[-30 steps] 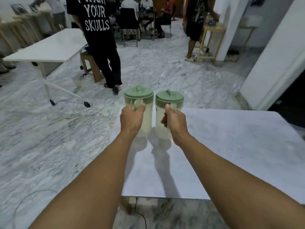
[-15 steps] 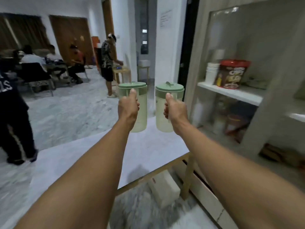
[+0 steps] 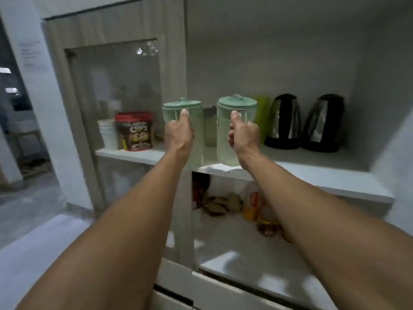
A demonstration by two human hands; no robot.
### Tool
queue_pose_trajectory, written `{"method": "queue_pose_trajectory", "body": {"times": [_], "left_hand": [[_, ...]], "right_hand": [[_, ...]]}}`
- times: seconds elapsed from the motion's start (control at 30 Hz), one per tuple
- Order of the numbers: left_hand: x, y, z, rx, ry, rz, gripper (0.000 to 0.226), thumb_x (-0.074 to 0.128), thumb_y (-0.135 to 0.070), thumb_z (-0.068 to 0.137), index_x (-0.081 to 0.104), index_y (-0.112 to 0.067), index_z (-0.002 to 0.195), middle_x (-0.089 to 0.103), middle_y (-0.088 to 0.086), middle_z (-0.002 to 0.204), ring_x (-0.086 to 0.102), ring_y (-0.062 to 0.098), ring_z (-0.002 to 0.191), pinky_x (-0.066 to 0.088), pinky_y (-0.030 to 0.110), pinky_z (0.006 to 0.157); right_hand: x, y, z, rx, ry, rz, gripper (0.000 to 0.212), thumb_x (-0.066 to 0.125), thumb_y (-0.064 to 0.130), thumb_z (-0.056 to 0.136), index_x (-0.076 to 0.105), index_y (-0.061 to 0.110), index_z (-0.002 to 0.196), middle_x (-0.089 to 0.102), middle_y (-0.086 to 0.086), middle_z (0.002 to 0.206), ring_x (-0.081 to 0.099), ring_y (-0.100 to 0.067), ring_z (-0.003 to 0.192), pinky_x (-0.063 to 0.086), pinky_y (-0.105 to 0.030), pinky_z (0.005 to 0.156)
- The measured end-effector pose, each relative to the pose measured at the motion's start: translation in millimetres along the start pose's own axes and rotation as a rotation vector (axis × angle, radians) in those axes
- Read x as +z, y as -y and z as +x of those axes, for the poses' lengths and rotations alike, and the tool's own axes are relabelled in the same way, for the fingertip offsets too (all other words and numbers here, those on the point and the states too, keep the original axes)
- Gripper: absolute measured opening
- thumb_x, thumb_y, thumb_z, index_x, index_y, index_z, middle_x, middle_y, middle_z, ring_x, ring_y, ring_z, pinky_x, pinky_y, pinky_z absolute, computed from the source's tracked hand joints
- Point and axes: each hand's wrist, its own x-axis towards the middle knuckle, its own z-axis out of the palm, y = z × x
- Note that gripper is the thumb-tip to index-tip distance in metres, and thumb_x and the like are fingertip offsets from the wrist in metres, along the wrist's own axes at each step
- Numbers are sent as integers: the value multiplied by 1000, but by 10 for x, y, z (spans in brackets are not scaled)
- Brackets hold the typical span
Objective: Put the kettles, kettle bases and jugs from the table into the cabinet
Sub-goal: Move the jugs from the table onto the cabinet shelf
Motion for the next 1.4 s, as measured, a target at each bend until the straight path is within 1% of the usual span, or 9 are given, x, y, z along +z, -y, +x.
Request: {"method": "queue_pose_trajectory", "body": {"times": [0.13,0.4,0.57,0.7,0.77,0.83,1.0,1.17,1.4], "left_hand": [[1080,177,218,-15,98,-31,48,43,-52,95,58,-14,69,63,10,78,56,26,71,44,36,69],[2476,660,452,-99,311,-12,52,41,-55,90,59,-8,75,62,15,80,55,28,72,43,37,71],[2976,973,687,-175,408,-22,64,41,-53,87,66,4,104,69,28,106,65,39,87,52,45,78],[3157,1054,894,-223,447,-31,61,41,-53,94,61,-3,122,64,22,124,63,39,109,50,37,84],[3211,1078,994,-221,480,-60,68,39,-55,90,60,1,121,62,25,126,61,41,112,50,37,83],[3275,1143,1081,-195,478,-79,83,36,-63,74,60,8,112,60,35,118,61,51,104,51,52,84],[3320,1188,1187,-231,534,-43,74,39,-59,85,62,5,115,63,32,118,63,46,104,51,50,87],[3146,1223,1064,-339,591,-27,86,41,-71,88,44,-5,142,50,14,141,50,32,127,36,31,98],[2753,1290,582,-405,451,0,93,46,-74,82,35,-6,145,41,19,144,43,35,127,31,36,91]], "right_hand": [[-730,-166,712,-20,-103,-100,34,54,42,96,56,14,76,48,-3,58,43,-15,52,38,-32,57],[-1603,-737,1577,68,-367,-183,38,59,42,94,57,14,69,53,-1,56,48,-16,52,42,-35,59],[-1723,-885,1980,106,-423,-218,36,57,37,96,57,13,68,52,-2,55,47,-17,48,41,-33,57],[-1705,-941,2287,136,-478,-200,39,58,30,96,55,14,61,52,1,46,46,-16,43,37,-25,47],[-1684,-986,2383,144,-499,-204,39,56,32,97,55,14,63,51,0,49,45,-16,43,37,-21,42],[-1662,-1006,2447,160,-510,-218,39,55,34,98,55,13,65,51,-4,55,46,-17,45,37,-19,41],[-1649,-1021,2460,249,-541,-369,55,49,65,89,62,13,75,64,-10,70,63,-29,67,54,-36,68],[-1674,-1021,2113,297,-661,-477,99,50,90,62,57,14,125,65,-10,118,62,-33,107,51,-49,97],[-1901,-919,1361,296,-703,-625,73,48,69,89,35,16,136,46,-6,133,48,-31,126,36,-47,109]]}}
